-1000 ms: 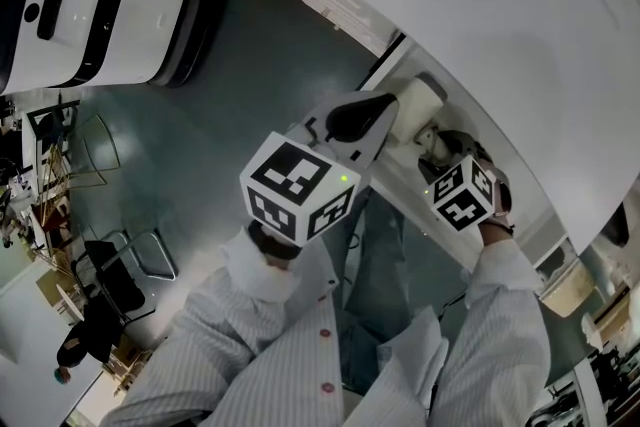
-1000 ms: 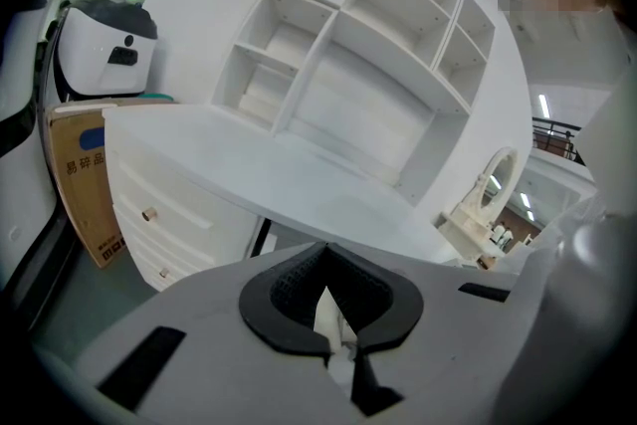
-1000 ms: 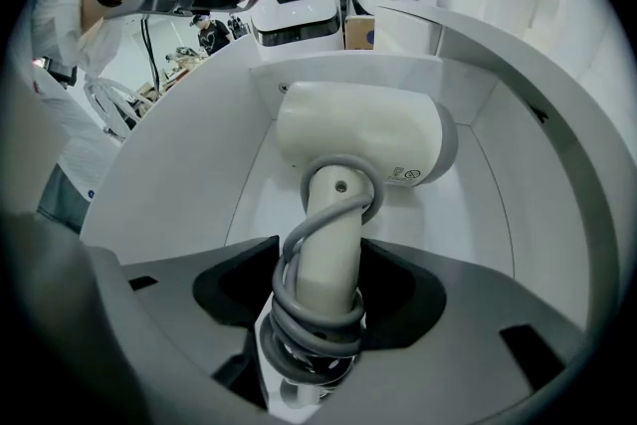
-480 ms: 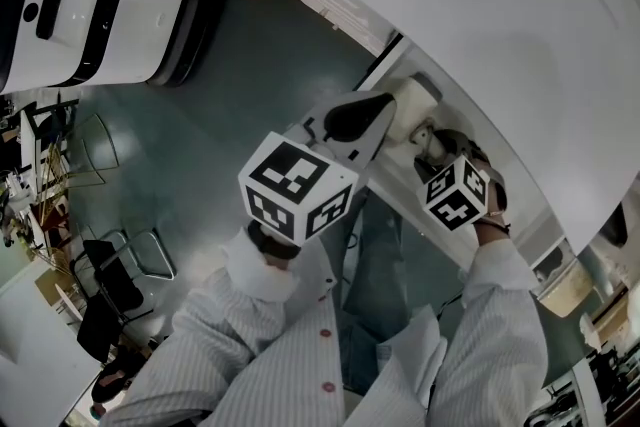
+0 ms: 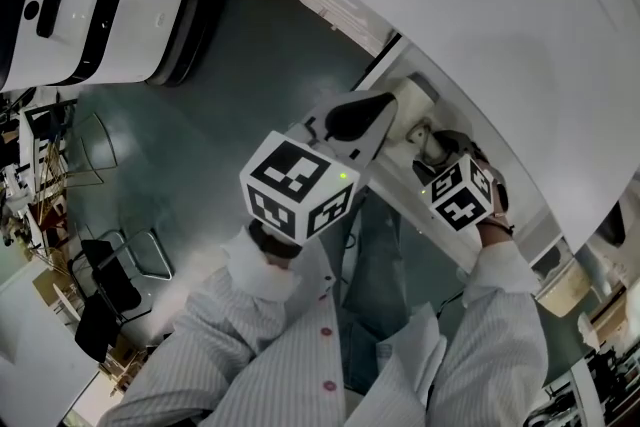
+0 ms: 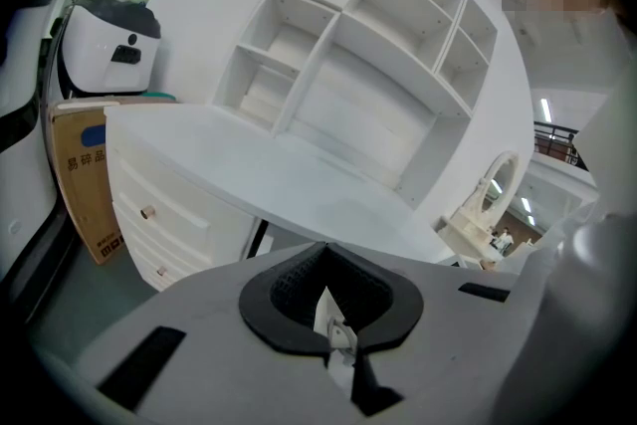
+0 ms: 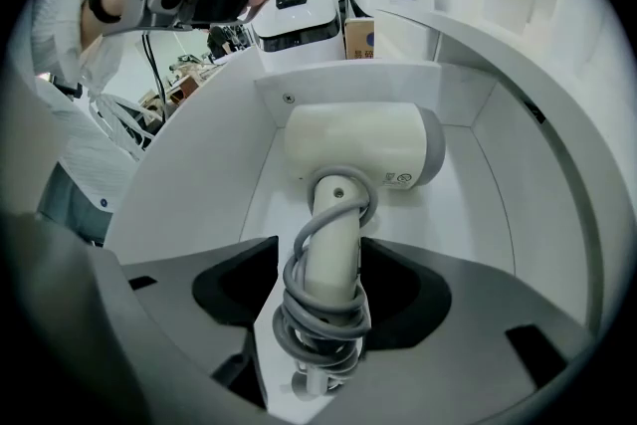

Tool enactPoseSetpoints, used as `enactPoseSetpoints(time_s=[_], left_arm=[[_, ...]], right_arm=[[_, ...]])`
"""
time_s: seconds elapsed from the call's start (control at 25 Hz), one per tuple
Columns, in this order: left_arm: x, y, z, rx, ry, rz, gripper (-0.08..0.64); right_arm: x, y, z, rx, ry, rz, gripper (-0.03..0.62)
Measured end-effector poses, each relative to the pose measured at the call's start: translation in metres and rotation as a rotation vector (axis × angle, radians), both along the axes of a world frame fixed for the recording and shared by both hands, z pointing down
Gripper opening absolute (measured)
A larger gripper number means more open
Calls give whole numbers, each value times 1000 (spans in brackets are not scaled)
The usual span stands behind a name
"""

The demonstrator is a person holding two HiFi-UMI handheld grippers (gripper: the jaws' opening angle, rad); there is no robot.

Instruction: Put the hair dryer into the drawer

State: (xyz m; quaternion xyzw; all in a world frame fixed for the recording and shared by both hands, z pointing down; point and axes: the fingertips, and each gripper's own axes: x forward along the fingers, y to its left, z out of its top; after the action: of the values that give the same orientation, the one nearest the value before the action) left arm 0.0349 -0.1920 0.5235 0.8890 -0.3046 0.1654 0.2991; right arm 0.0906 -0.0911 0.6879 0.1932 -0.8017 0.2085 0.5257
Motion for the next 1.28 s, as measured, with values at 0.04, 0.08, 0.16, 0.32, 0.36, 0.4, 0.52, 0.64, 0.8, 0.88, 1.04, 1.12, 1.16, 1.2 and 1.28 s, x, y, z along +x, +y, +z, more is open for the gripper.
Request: enactPoseSetpoints(time_s=[0.04, 0.08, 0.16, 0.32, 0.36, 0.4, 0.52, 0.64, 0.8, 0.88, 1.04, 1.12, 1.16, 1.2, 1.28], left_arm=[[1, 0, -1, 0, 3, -1, 9], [2, 1, -3, 1, 7, -2, 9], [4, 3, -8, 5, 14, 1, 9], [7, 6, -25, 18, 27, 9, 9], [8, 6, -30, 23, 32, 10, 9], [9, 6, -36, 29, 38, 11, 9], [15, 4, -53, 57, 60, 16, 9], [22, 8, -75, 69, 80, 22, 9], [33, 5, -112, 99, 116, 46, 9], [40, 2, -133, 128, 139, 65, 9], [51, 3, -176, 180, 183, 96, 9], [56, 4, -198, 203, 211, 116, 9], [58, 6, -209, 212, 226, 130, 9], [61, 9, -220, 221, 239, 145, 9], [70, 17, -241, 239, 266, 177, 9]], right_arm=[[0, 0, -2, 1, -7, 1, 233], [0, 1, -5, 1, -16, 5, 233], [1, 2, -13, 2, -38, 24, 233], [-1, 3, -38, 10, -87, 87, 233], [-2, 3, -47, 16, -103, 107, 233], [-4, 1, -56, 23, -122, 130, 233], [-5, -9, -86, 60, -199, 215, 233], [-2, -11, -123, 93, -293, 316, 232], [8, -26, -183, 162, -425, 459, 232], [16, -35, -216, 218, -486, 525, 230], [32, -40, -283, 354, -563, 612, 186], [38, -41, -319, 444, -572, 629, 141], [39, -41, -337, 487, -580, 637, 128], [41, -40, -356, 527, -589, 647, 107], [46, -36, -391, 603, -612, 673, 68]])
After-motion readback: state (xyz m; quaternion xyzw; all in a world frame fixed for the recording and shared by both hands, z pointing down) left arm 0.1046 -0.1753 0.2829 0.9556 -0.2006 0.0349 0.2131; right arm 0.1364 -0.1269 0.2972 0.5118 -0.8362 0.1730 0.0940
